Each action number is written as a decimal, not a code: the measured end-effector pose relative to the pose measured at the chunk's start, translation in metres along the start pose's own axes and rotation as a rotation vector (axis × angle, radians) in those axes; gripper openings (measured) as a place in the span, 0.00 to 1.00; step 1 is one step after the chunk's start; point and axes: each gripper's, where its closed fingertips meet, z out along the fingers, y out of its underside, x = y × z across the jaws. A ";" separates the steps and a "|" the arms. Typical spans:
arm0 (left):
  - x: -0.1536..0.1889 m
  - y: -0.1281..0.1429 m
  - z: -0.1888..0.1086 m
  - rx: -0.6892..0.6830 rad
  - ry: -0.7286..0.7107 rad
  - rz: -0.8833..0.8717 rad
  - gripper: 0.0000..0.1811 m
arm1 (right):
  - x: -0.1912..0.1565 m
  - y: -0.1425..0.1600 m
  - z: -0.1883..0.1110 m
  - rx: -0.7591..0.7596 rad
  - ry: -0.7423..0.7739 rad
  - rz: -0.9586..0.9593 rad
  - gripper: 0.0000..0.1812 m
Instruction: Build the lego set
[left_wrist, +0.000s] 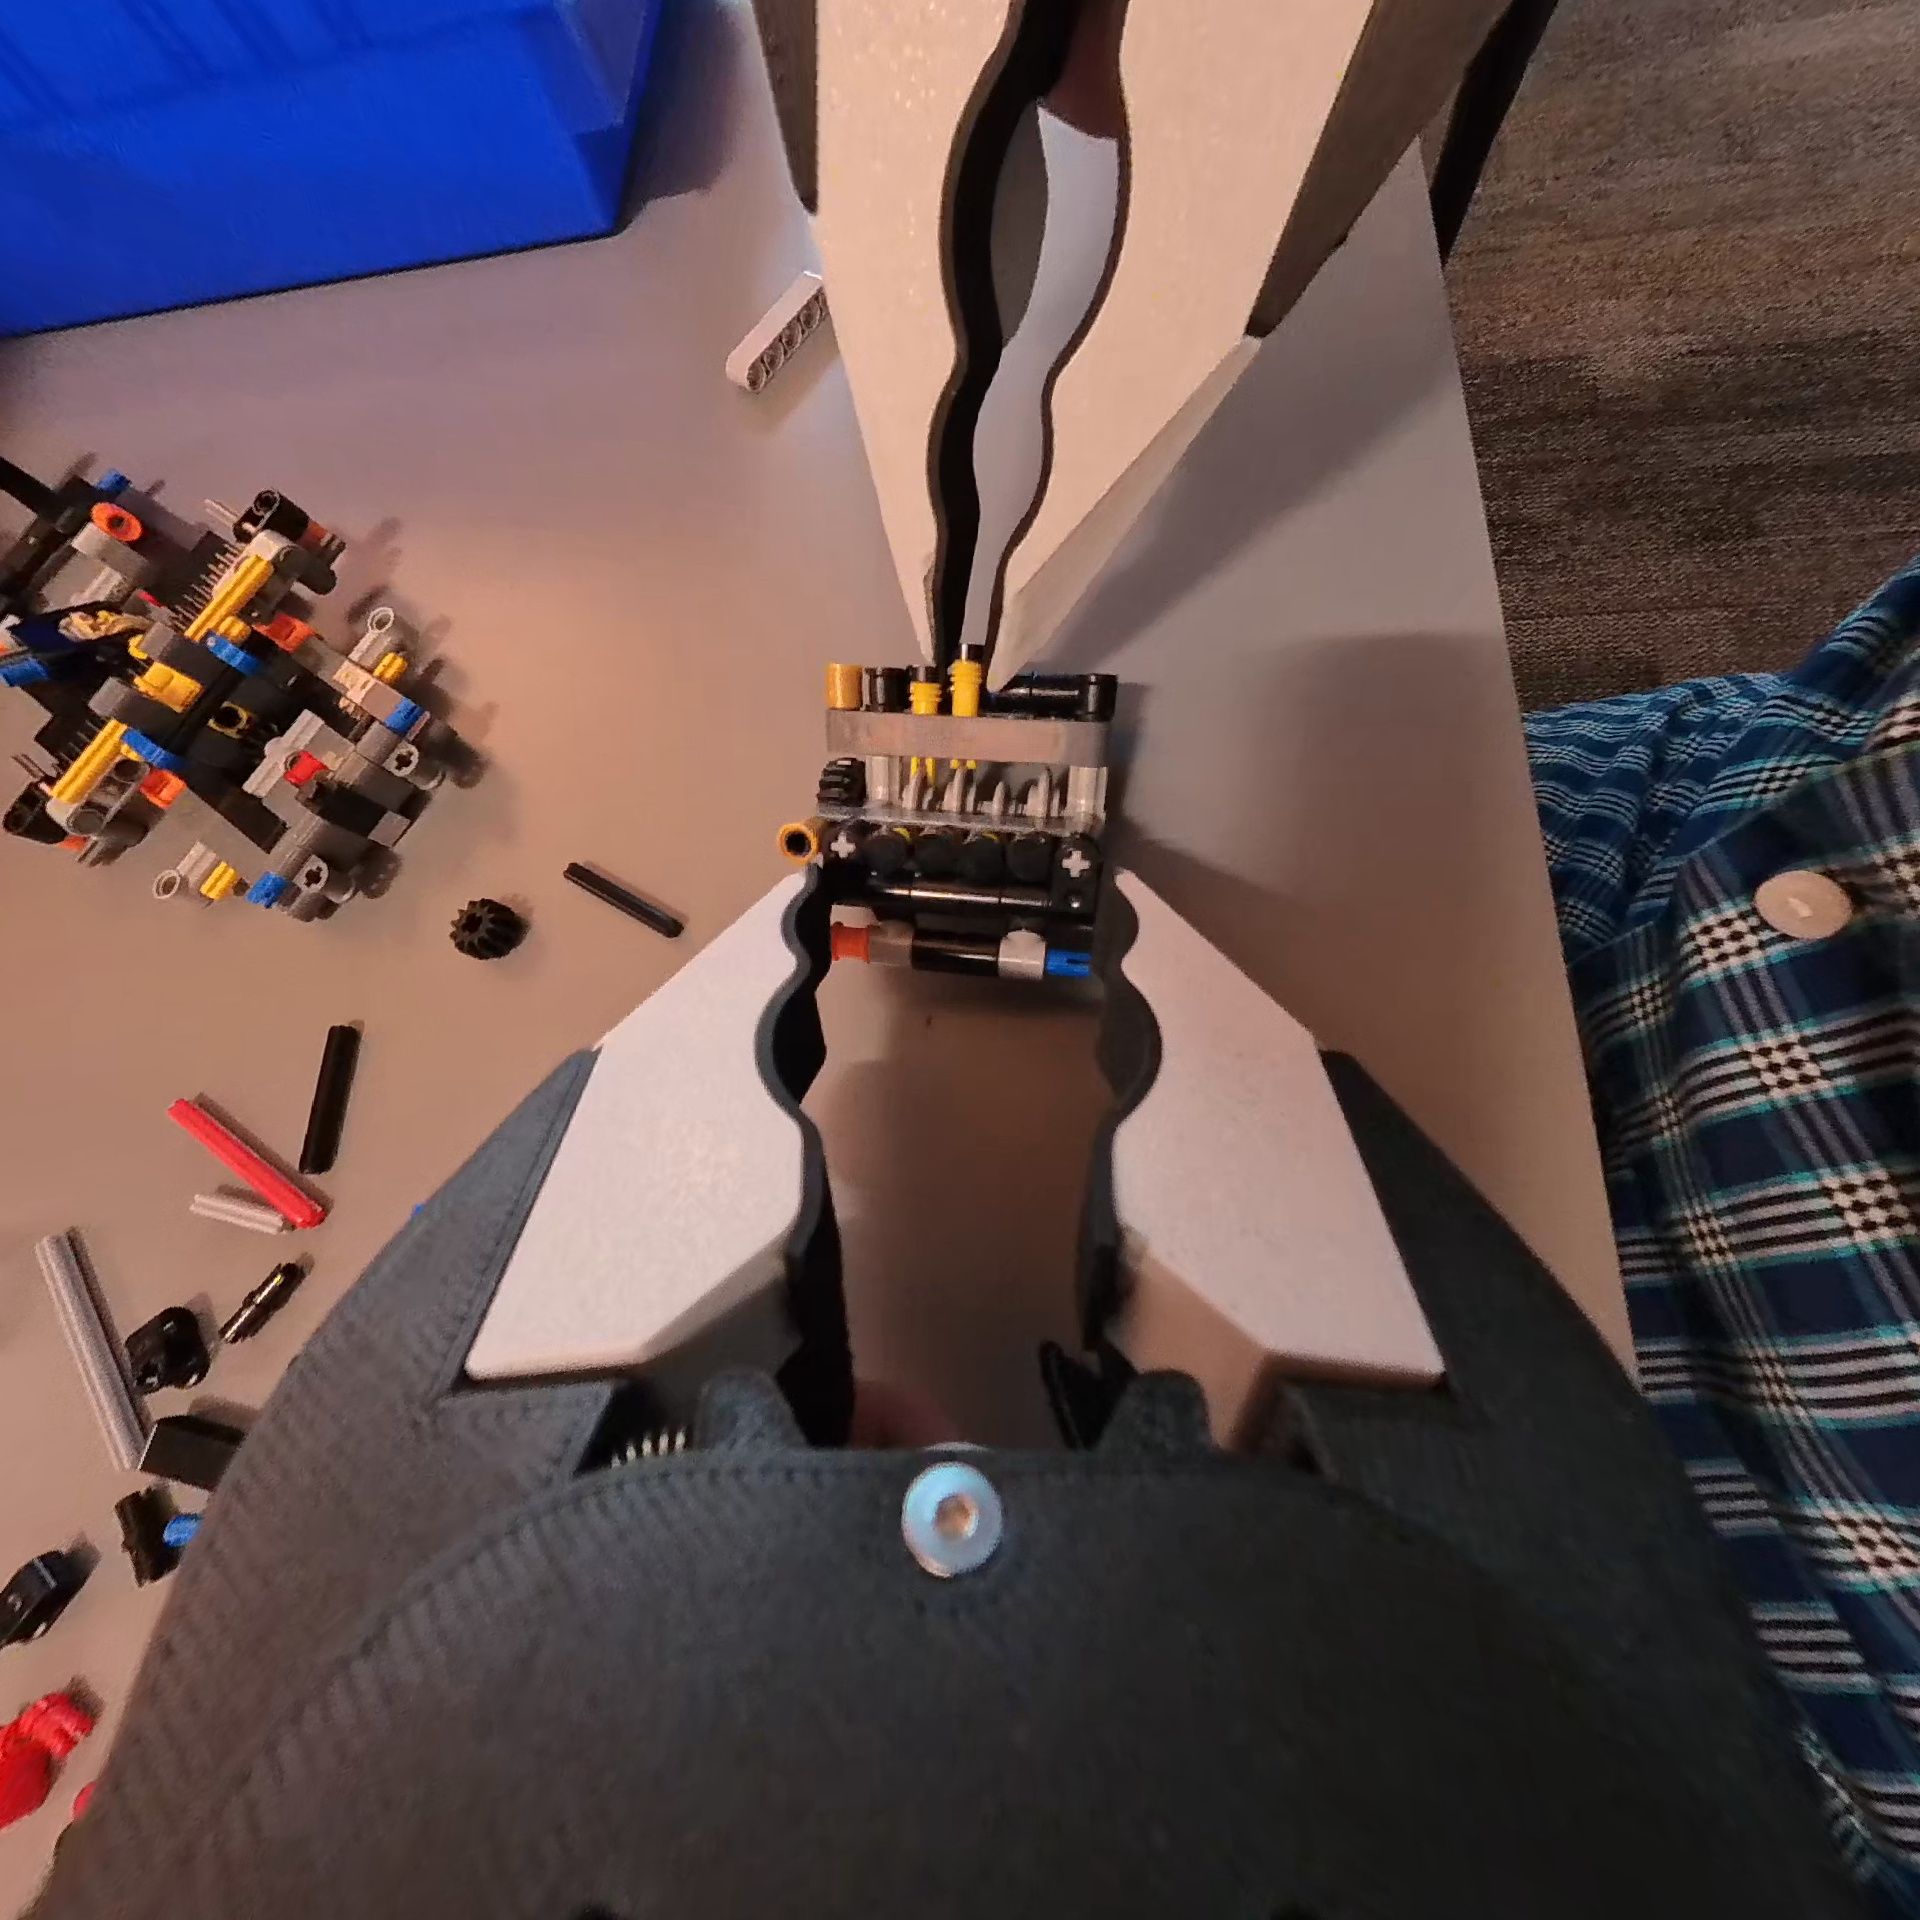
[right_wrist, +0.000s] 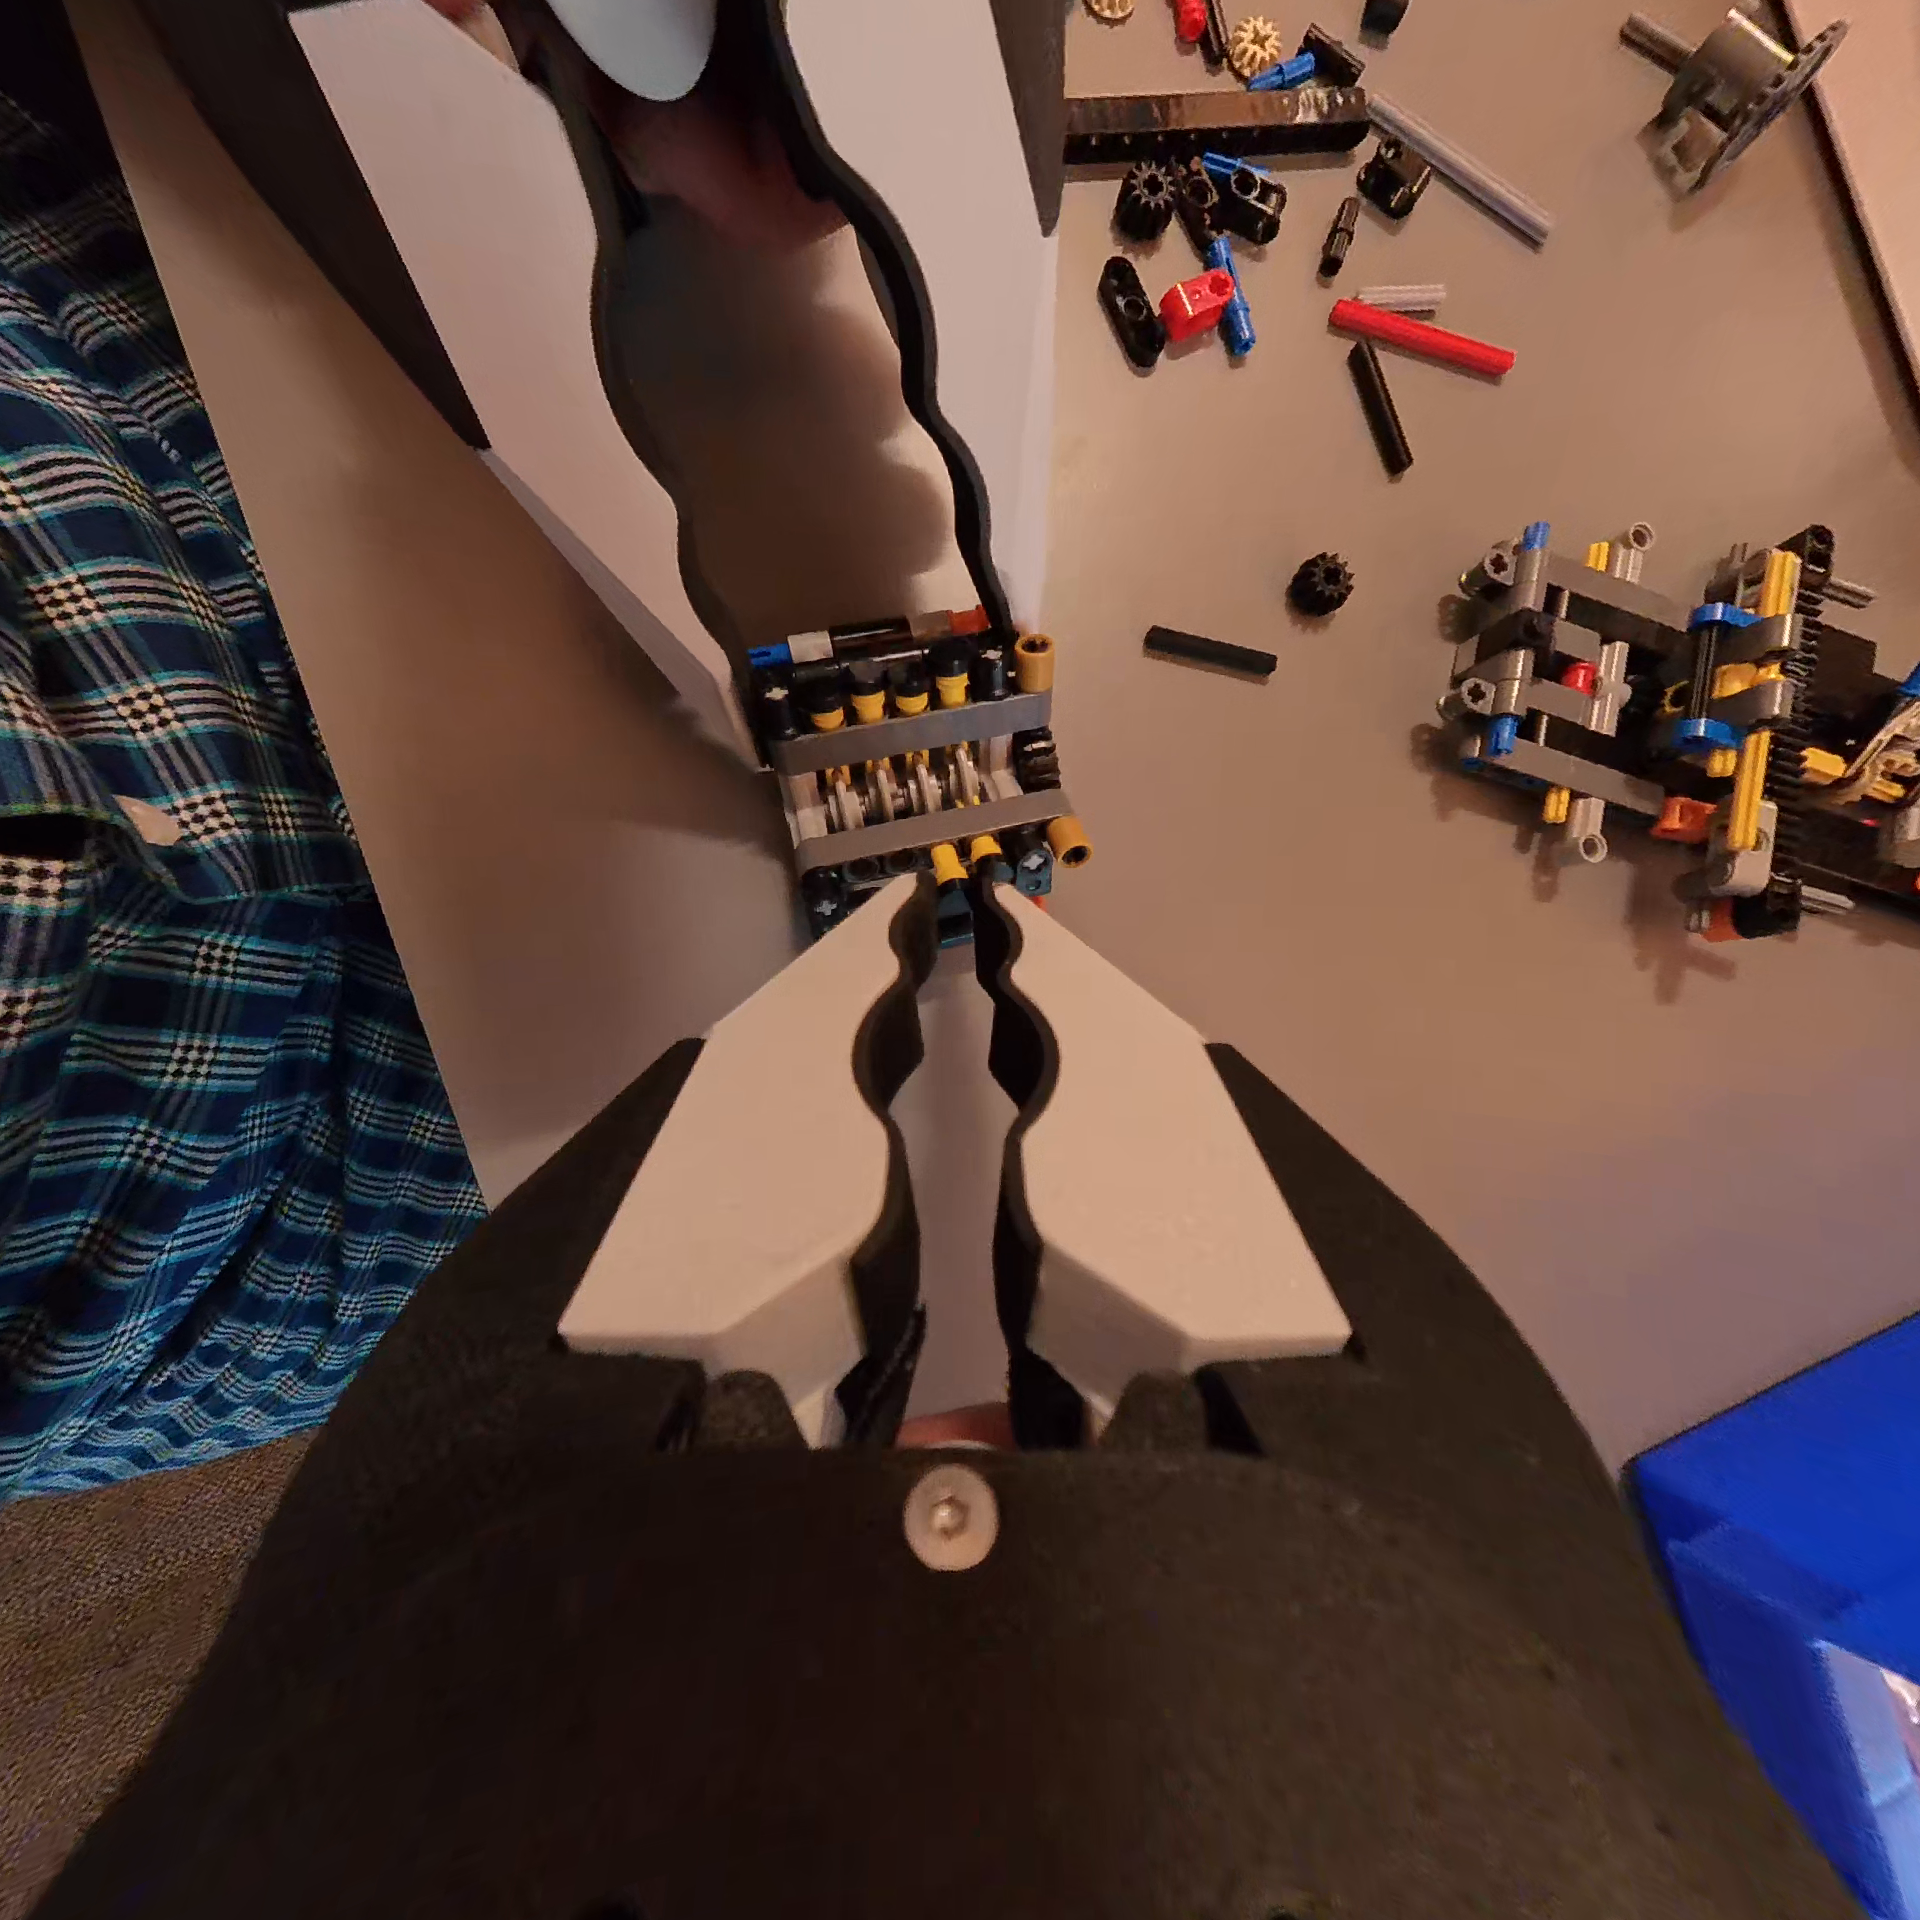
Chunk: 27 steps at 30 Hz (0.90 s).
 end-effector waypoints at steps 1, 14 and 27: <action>0.000 0.000 0.000 0.001 -0.001 0.000 0.27 | 0.000 0.000 0.000 -0.002 0.001 -0.001 0.02; 0.001 0.010 0.002 -0.056 0.027 -0.012 0.27 | -0.002 -0.013 -0.002 -0.027 0.026 -0.045 0.03; 0.002 0.011 0.002 -0.063 0.039 -0.026 0.27 | -0.001 -0.013 -0.002 -0.081 0.048 -0.069 0.02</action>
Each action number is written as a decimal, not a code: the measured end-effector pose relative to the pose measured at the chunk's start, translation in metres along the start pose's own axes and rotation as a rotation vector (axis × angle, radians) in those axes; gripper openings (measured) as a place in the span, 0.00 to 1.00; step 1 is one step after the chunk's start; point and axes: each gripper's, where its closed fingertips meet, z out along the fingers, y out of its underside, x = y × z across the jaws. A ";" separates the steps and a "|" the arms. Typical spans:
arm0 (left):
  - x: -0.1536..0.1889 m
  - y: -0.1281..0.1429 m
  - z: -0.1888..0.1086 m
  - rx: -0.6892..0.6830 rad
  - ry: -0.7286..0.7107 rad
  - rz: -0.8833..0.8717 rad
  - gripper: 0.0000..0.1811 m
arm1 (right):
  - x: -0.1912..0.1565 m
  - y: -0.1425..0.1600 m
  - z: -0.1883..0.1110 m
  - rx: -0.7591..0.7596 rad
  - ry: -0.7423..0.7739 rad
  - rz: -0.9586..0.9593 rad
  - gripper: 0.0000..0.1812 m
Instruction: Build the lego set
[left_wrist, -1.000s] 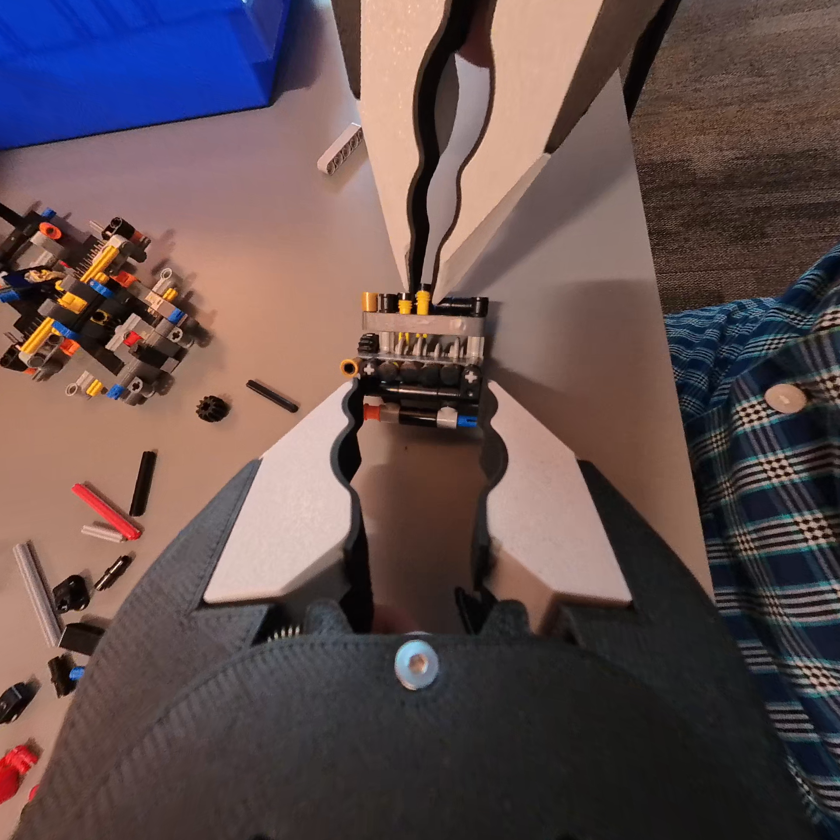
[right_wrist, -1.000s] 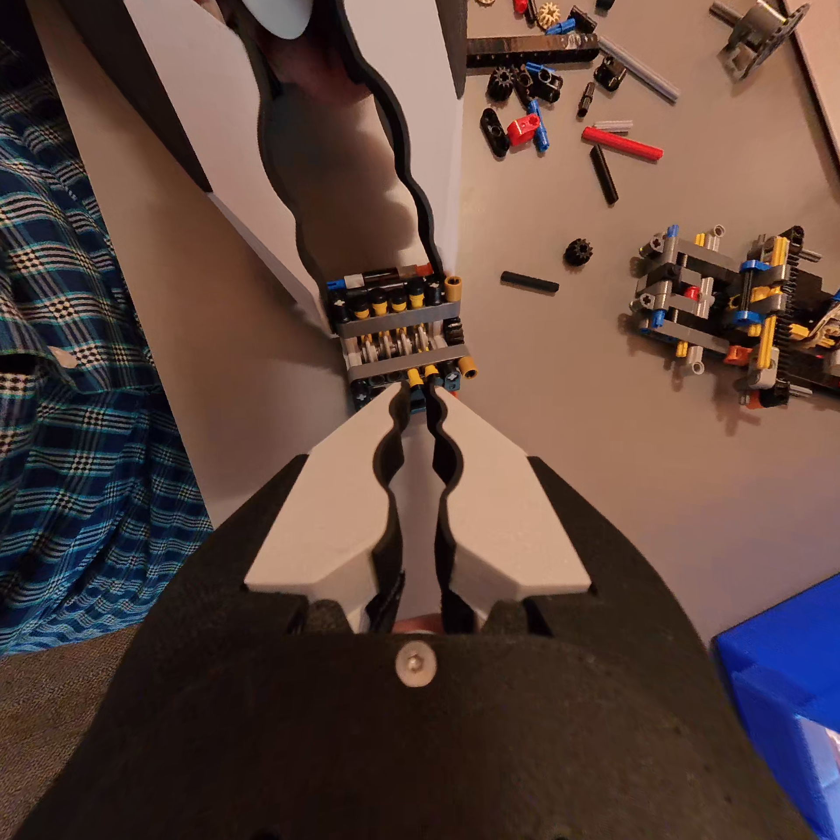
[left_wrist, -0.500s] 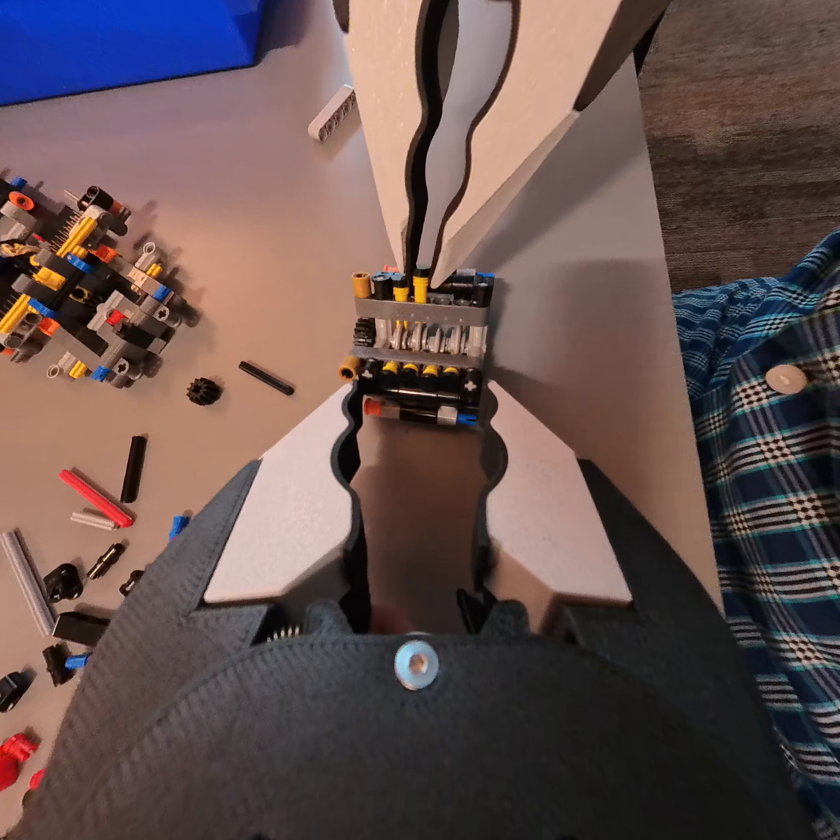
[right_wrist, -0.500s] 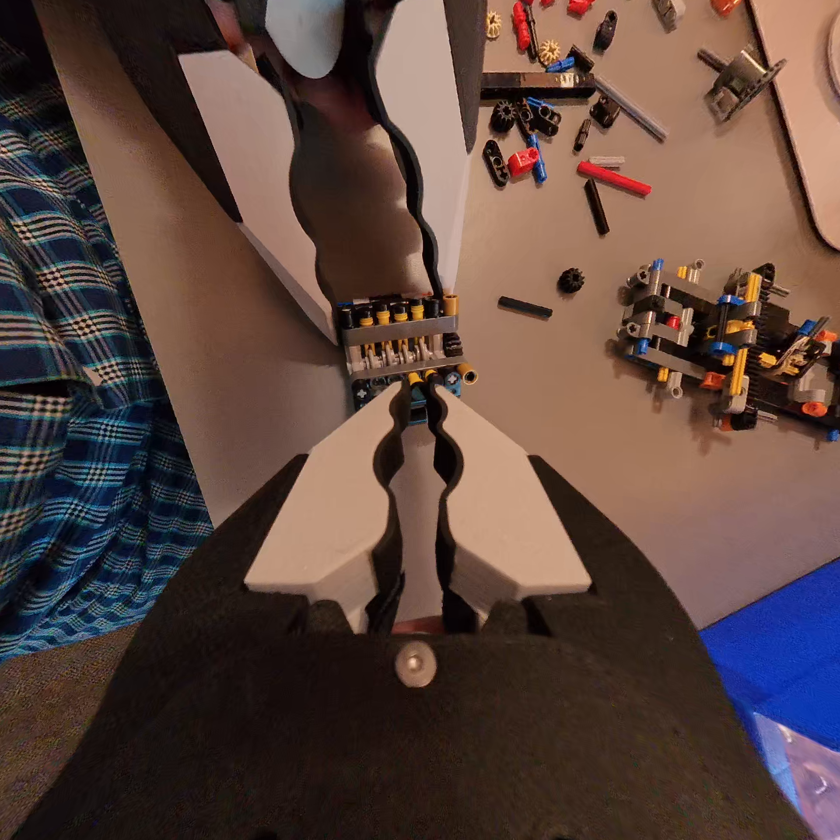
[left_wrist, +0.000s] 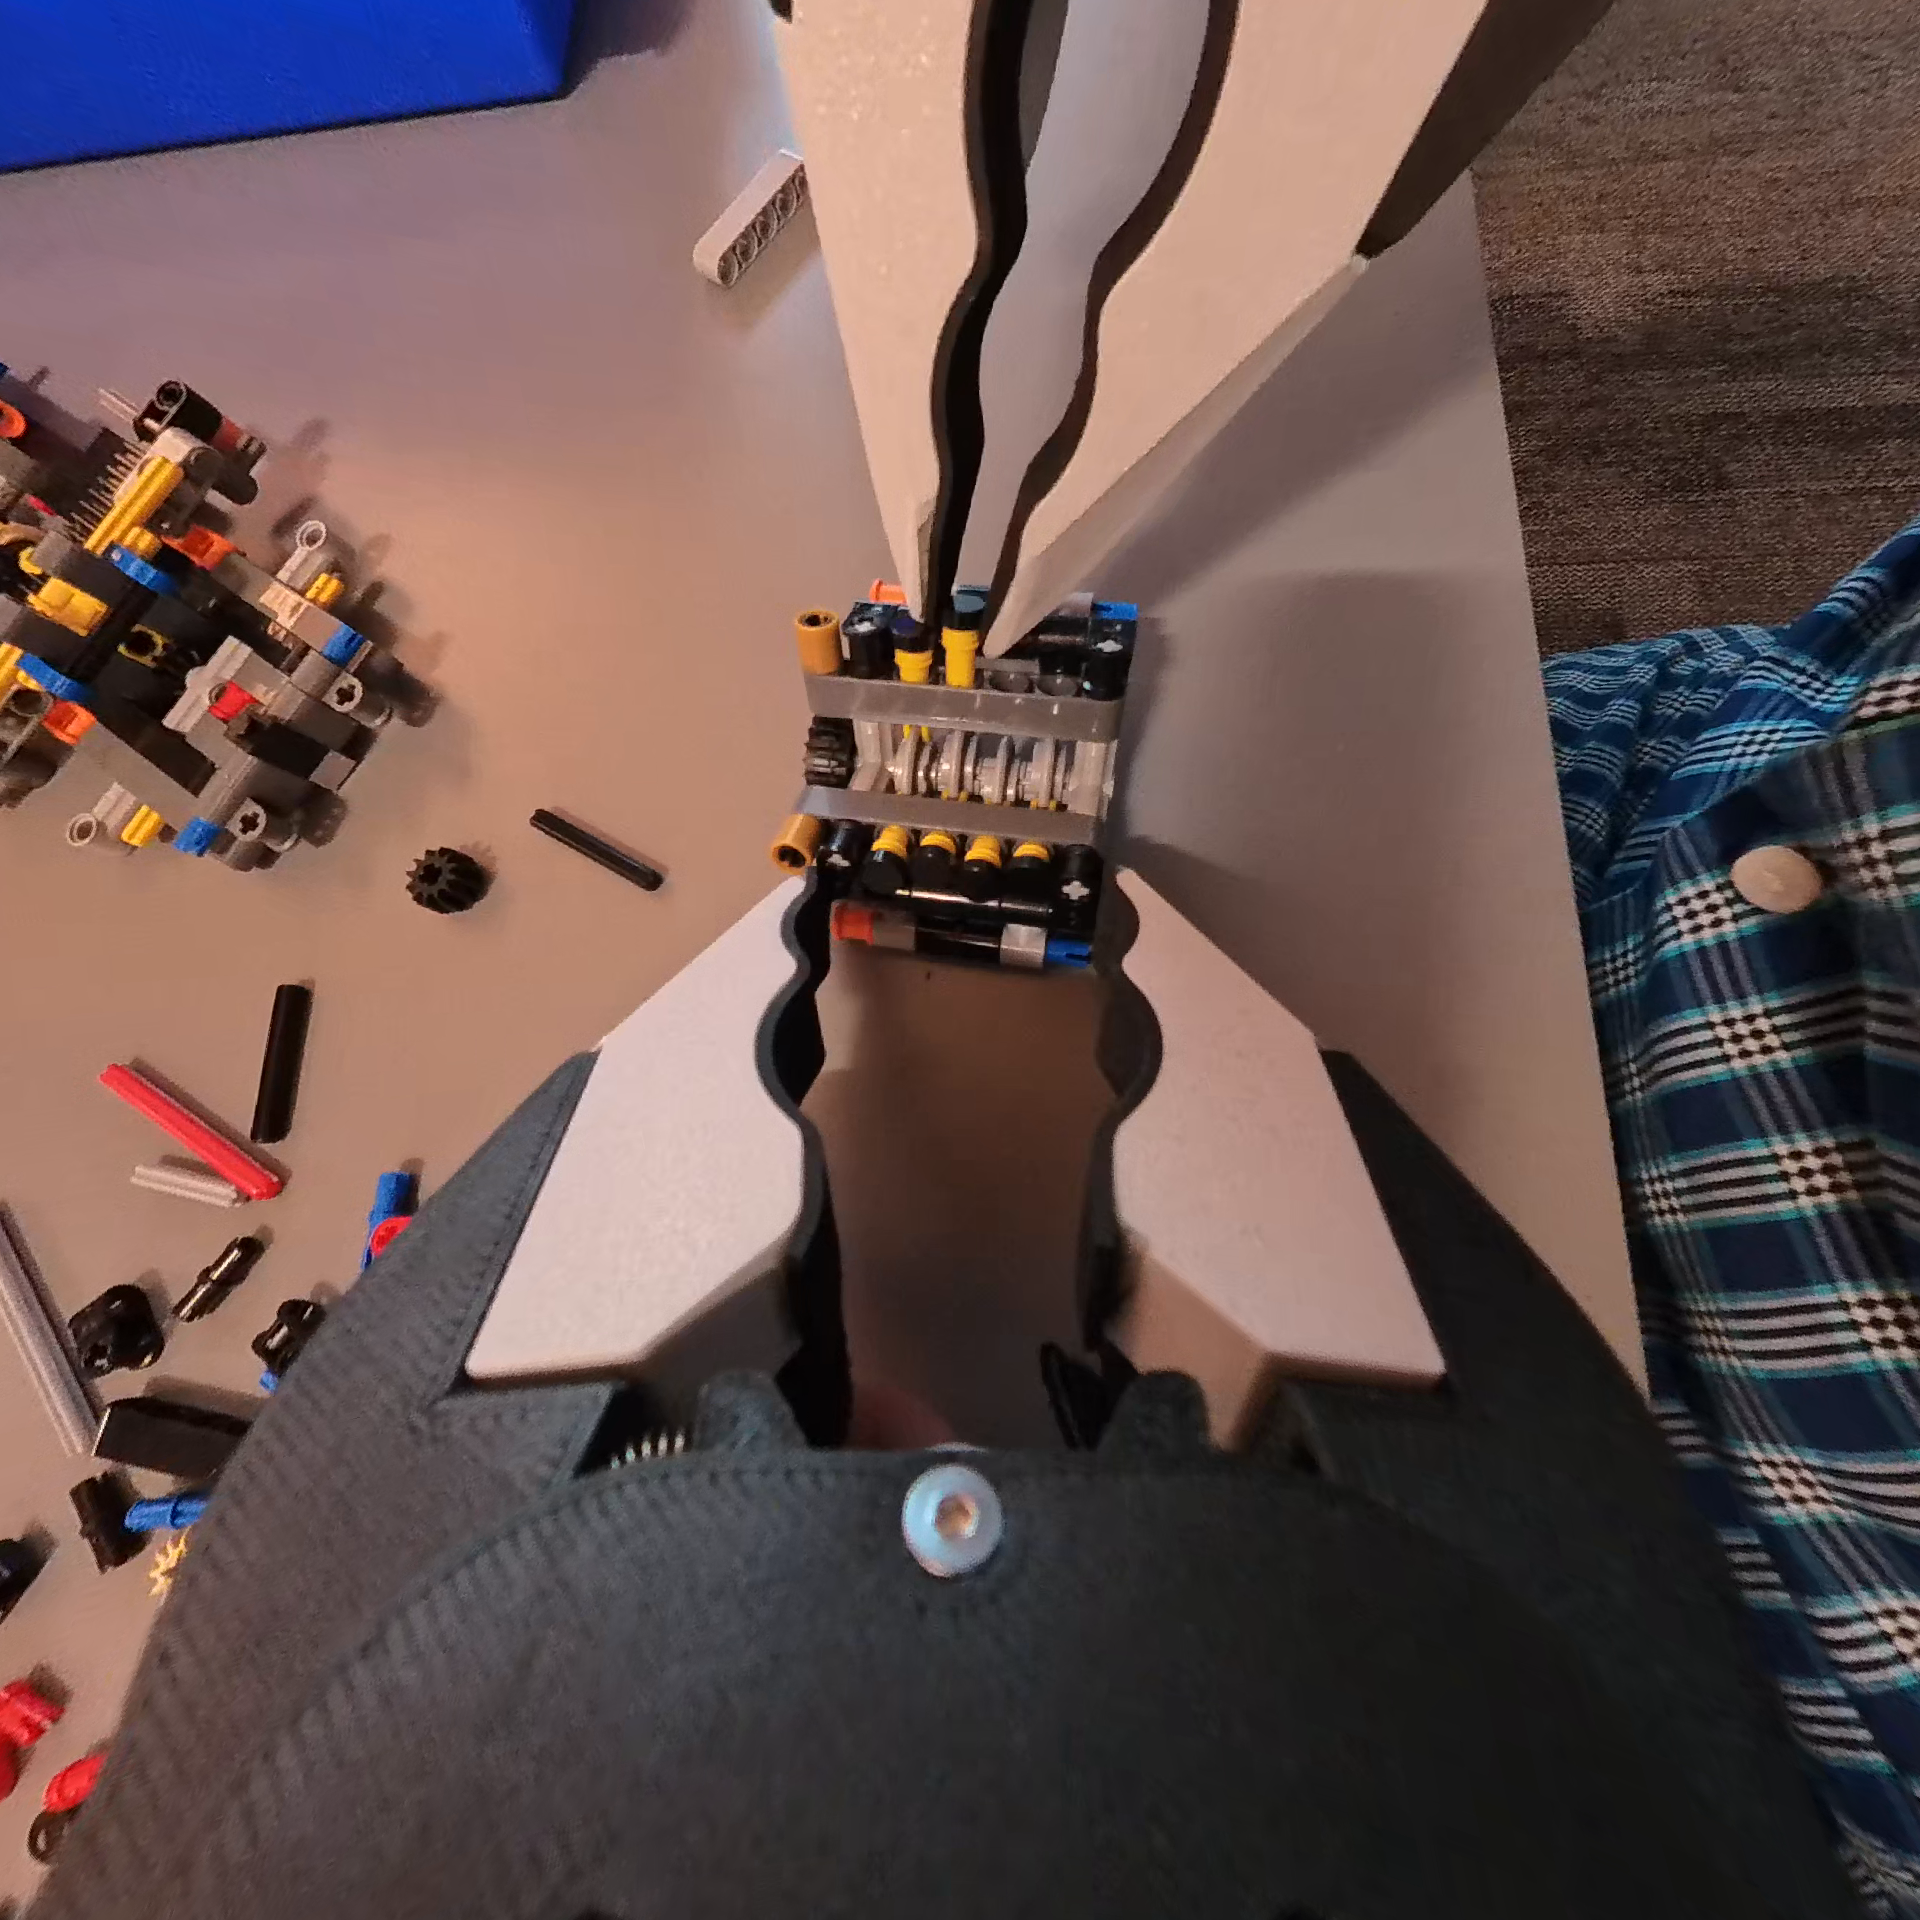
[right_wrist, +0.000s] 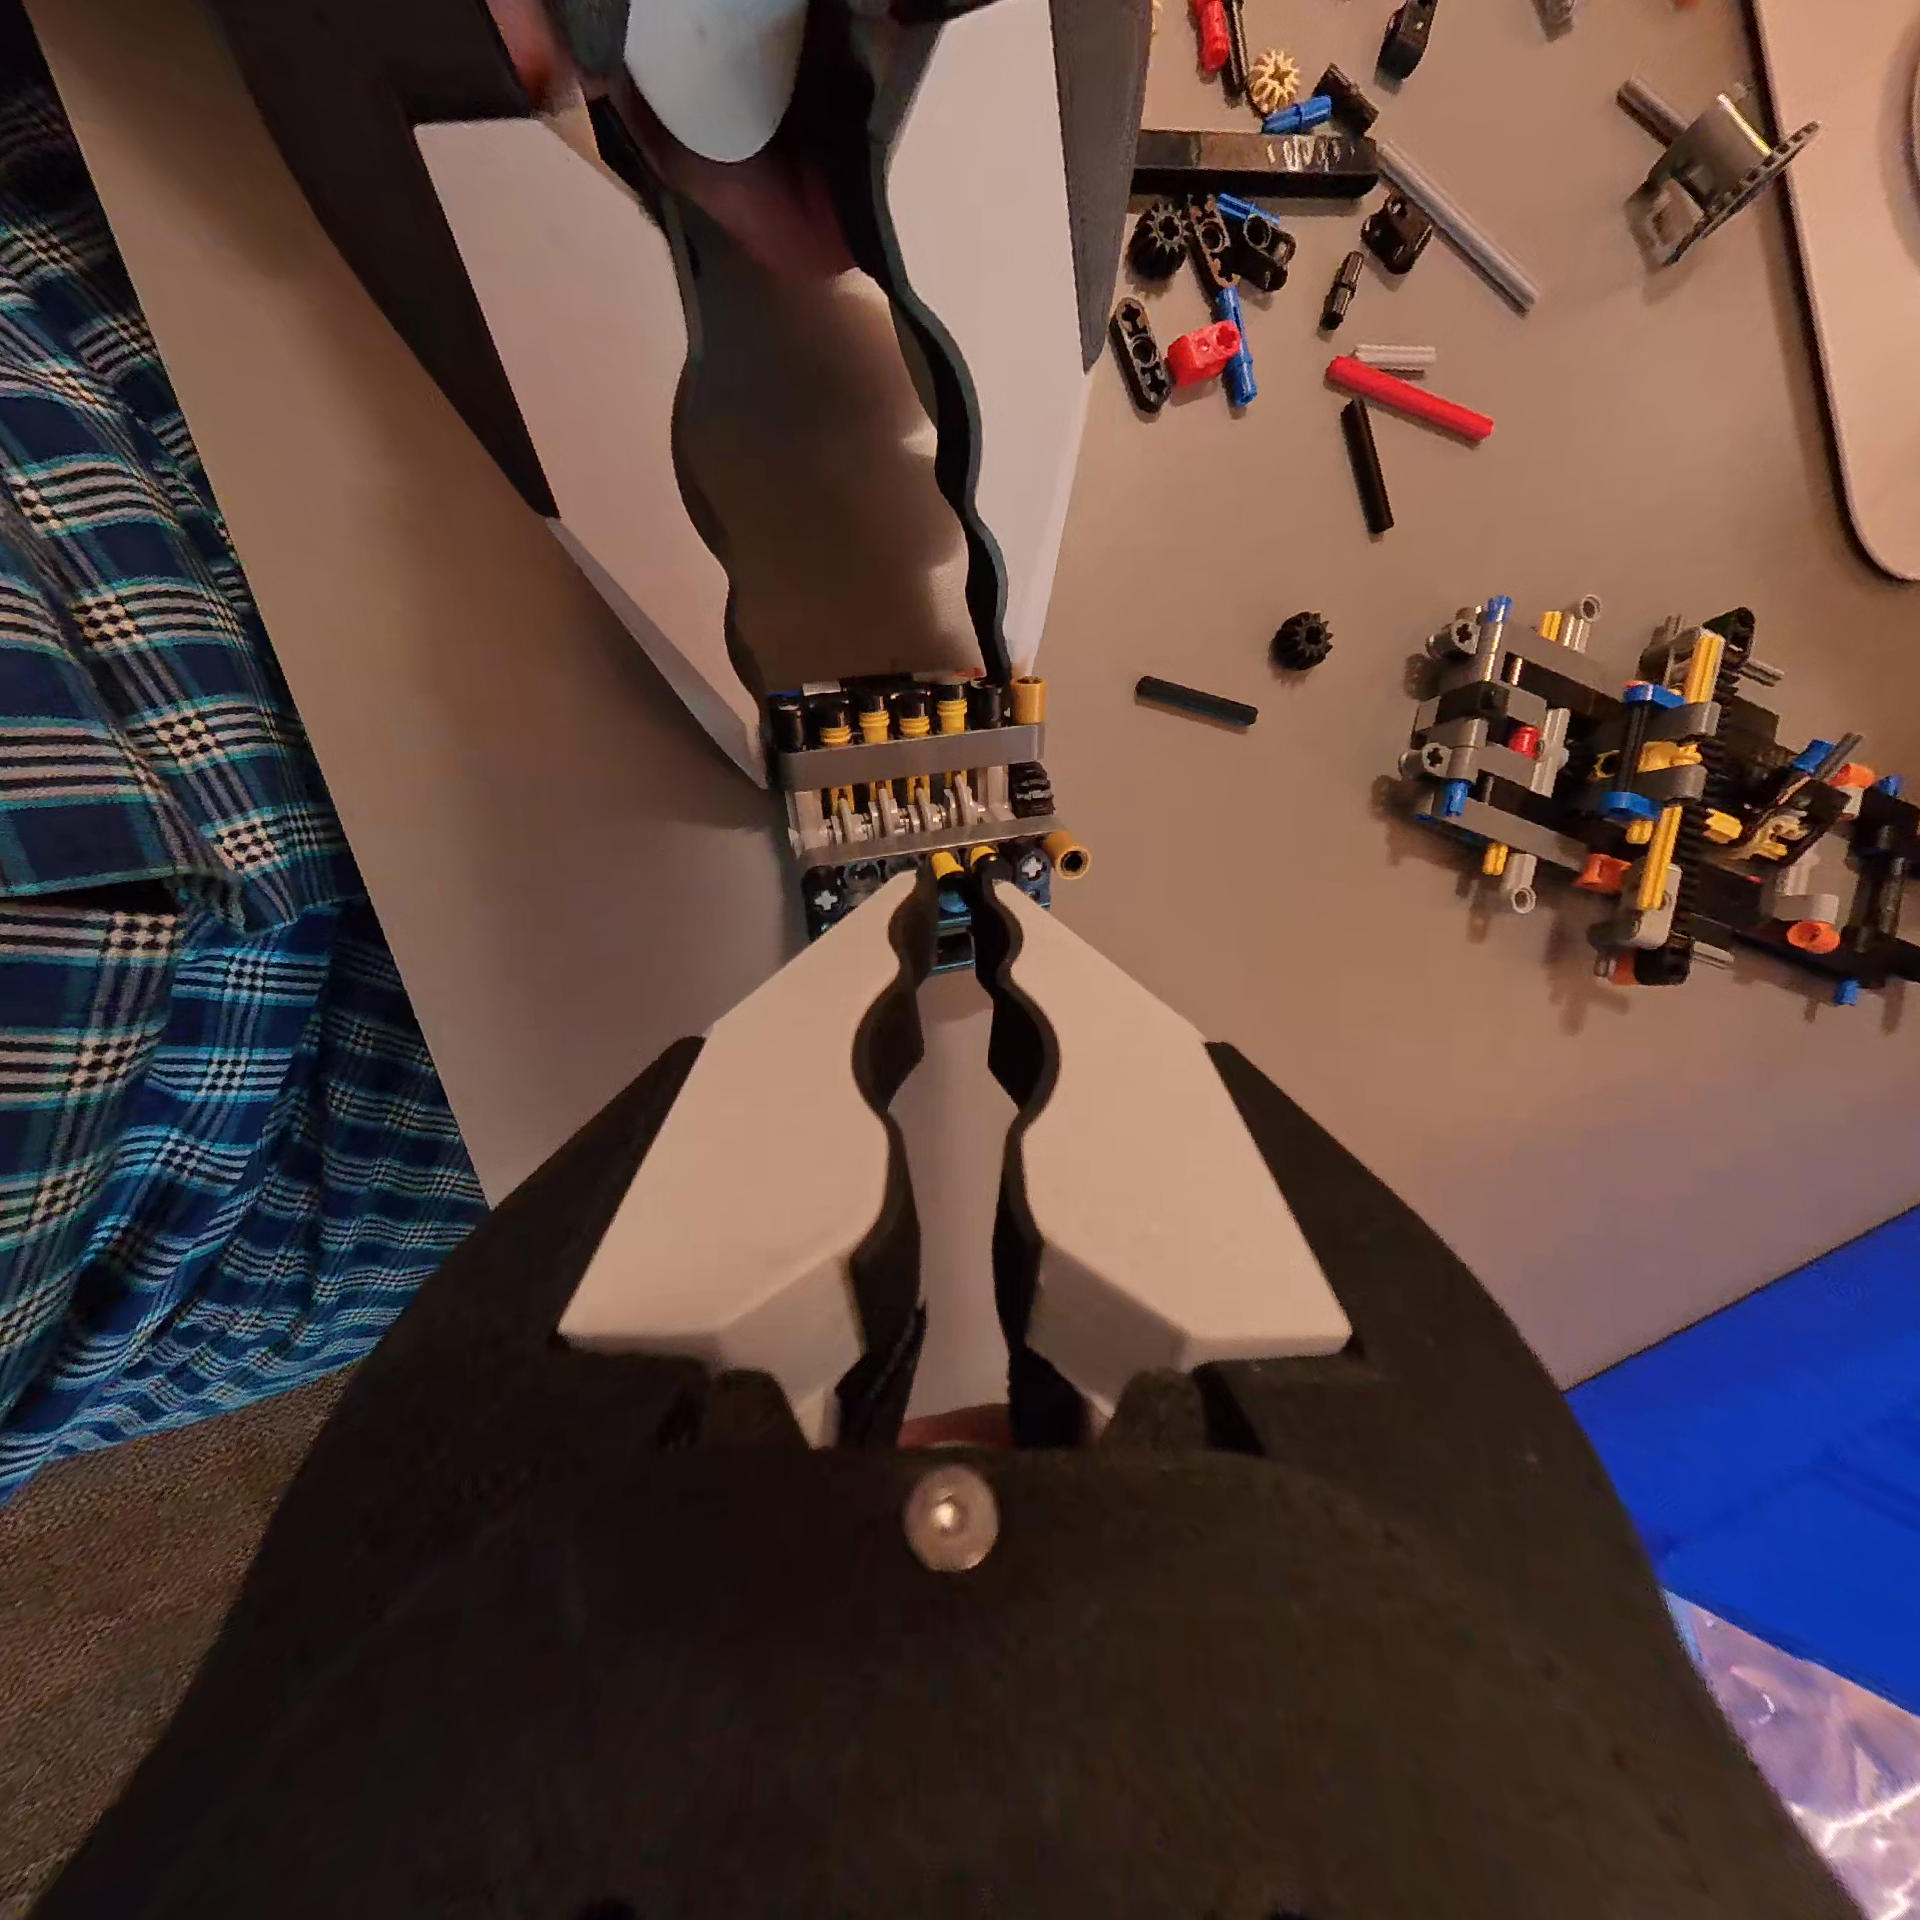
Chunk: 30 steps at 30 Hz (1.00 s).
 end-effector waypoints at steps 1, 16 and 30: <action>0.000 0.000 0.000 0.000 0.000 0.000 0.27 | 0.000 0.000 0.000 -0.007 0.005 -0.007 0.02; 0.001 0.000 -0.001 -0.002 0.004 -0.006 0.27 | 0.000 -0.001 0.001 -0.060 0.036 -0.042 0.02; 0.001 -0.003 -0.004 0.032 0.045 -0.027 0.27 | -0.001 0.006 0.002 0.053 0.024 0.013 0.03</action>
